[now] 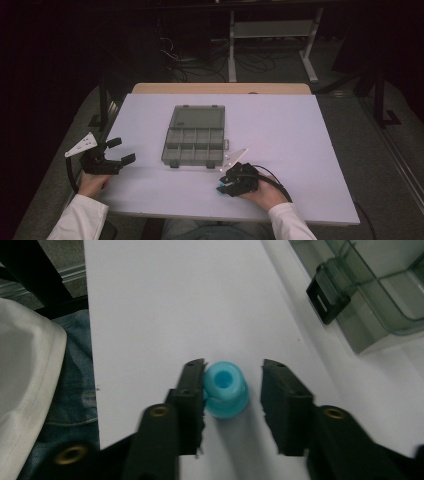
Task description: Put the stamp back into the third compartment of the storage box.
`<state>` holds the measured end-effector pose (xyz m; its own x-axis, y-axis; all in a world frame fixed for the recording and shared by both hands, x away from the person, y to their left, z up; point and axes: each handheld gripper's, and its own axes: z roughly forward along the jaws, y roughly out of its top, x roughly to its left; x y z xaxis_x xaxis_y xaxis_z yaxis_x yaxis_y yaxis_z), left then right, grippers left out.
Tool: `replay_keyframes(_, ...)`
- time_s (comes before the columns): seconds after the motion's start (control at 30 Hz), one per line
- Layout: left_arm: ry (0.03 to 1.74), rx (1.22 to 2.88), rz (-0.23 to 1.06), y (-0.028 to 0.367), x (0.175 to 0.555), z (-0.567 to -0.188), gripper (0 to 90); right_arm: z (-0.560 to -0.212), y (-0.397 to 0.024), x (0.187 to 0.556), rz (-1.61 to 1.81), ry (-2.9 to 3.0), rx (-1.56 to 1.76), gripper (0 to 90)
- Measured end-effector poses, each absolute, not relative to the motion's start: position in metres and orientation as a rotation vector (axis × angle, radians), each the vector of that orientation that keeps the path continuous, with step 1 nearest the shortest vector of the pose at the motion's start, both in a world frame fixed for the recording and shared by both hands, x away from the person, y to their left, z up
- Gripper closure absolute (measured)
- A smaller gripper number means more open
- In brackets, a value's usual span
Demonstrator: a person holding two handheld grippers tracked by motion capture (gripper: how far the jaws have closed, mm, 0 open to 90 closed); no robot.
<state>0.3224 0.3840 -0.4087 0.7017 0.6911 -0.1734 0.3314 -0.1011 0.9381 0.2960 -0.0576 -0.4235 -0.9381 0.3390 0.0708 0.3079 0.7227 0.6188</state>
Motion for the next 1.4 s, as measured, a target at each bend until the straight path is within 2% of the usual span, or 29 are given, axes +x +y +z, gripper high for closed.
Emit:
replay_keyframes(0.07, 0.826, 1.706, 0.372, 0.384, 0.323, -0.409, 0.0, -0.422, -0.057, 0.295, 1.018, 2.877, 0.521, 71.0)
replay_keyframes(0.13, 0.827, 1.703, 0.370, 0.384, 0.323, -0.409, 0.0, -0.422, -0.057, 0.295, 1.020, 2.869, 0.514, 71.3)
replay_keyframes(1.03, 0.826, 1.698, 0.371, 0.385, 0.322, -0.408, 0.0, -0.384, -0.071, 0.300, 1.211, 2.780, 0.671, 71.5)
replay_keyframes(1.4, 0.823, 1.705, 0.373, 0.385, 0.323, -0.408, 0.0, -0.380, -0.076, 0.304, 1.240, 2.771, 0.714, 71.4)
